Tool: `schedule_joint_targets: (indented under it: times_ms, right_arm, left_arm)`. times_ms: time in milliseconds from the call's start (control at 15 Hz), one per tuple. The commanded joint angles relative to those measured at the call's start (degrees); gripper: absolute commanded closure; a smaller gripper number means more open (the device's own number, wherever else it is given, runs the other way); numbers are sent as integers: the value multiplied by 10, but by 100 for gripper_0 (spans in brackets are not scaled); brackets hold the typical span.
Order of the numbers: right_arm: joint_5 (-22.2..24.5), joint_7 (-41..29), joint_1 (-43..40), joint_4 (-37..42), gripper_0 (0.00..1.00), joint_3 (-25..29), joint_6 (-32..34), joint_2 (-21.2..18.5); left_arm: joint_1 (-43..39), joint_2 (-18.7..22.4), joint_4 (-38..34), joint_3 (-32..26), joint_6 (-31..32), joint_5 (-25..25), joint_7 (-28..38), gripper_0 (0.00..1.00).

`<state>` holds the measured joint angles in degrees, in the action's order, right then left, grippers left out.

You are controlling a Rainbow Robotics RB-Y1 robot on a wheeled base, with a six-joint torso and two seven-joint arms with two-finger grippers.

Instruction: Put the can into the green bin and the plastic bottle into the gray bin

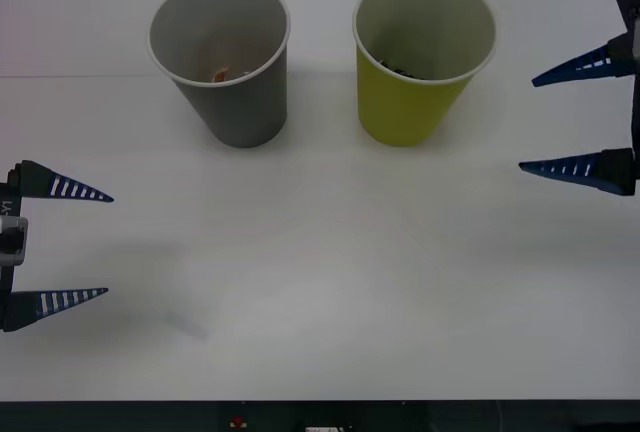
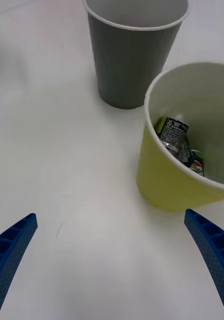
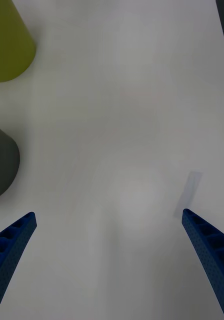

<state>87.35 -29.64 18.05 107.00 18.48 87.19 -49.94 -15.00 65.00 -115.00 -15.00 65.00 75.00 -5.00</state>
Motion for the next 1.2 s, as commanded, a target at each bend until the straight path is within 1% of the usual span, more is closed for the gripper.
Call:
schedule_joint_targets:
  times_ms: [67,267,467,533,667,867,1200]
  right_arm:
    - [-29,53,-44,1,0,18,0,0]
    - [-56,99,-86,1,0,31,0,0]
    - [-82,133,-129,1,0,46,0,-1]
    - [-88,135,-141,3,0,51,0,0]
    - [-90,137,-171,21,0,67,0,0]
    - [-97,148,-203,27,0,82,0,0]
    - [-94,160,-210,21,0,92,0,-1]
  left_arm:
    - [0,0,0,0,0,0,0,0]
    - [0,0,0,0,0,0,0,0]
    - [0,0,0,0,0,0,0,0]
    - [0,0,0,0,0,0,0,0]
    - [0,0,0,0,0,0,0,0]
    - [0,0,0,0,0,0,0,0]
    - [0,0,0,0,0,0,0,0]
